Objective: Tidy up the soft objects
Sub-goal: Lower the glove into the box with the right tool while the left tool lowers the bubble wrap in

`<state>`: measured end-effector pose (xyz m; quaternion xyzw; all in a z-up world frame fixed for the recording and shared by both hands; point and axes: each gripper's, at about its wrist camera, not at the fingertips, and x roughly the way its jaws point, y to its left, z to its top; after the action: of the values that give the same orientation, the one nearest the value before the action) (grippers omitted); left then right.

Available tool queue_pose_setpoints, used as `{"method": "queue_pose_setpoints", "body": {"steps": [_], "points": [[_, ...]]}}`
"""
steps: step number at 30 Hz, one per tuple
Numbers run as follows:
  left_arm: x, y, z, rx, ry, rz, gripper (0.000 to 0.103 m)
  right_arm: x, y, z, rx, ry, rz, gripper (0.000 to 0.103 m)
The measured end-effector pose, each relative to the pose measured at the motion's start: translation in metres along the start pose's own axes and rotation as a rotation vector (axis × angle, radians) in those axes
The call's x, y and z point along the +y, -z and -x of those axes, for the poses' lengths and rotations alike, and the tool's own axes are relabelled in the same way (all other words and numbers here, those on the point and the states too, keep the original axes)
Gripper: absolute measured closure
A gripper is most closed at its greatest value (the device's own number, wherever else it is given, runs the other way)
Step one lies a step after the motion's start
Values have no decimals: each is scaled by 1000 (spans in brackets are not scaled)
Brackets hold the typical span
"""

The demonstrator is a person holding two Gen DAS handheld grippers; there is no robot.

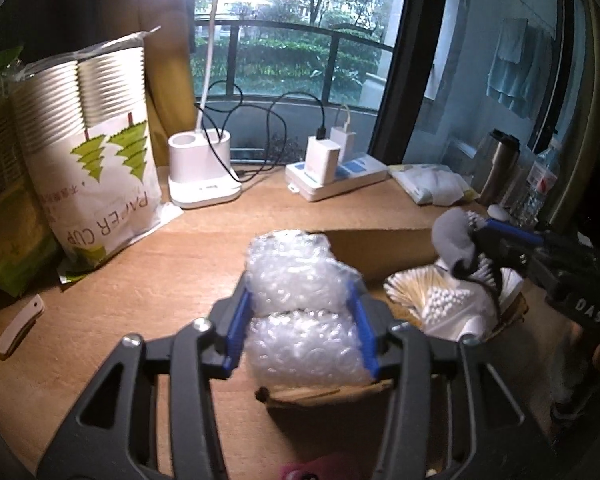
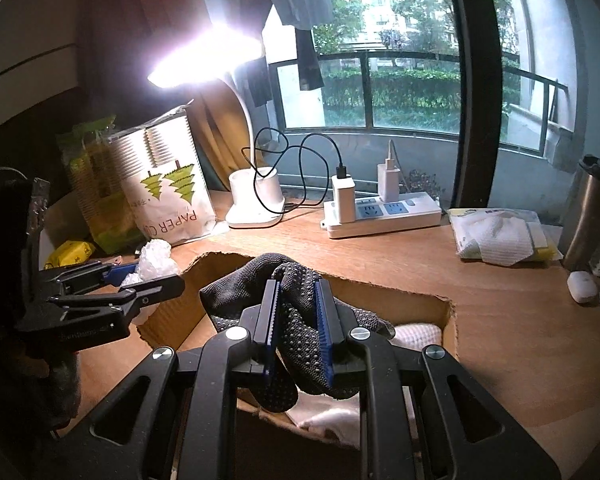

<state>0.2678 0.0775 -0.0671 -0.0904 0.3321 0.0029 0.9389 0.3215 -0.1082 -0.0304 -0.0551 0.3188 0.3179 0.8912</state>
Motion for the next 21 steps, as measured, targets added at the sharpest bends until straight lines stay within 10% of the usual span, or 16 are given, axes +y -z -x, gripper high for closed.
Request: {"method": "queue_pose_setpoints", "body": {"steps": [14,21], "points": [[18,1,-6,7,-13,38,49,6,-8,-43,40,-5,4,83],[19,2,-5,9,-7,41,49,7,-6,-51,68,21,3,64]]}}
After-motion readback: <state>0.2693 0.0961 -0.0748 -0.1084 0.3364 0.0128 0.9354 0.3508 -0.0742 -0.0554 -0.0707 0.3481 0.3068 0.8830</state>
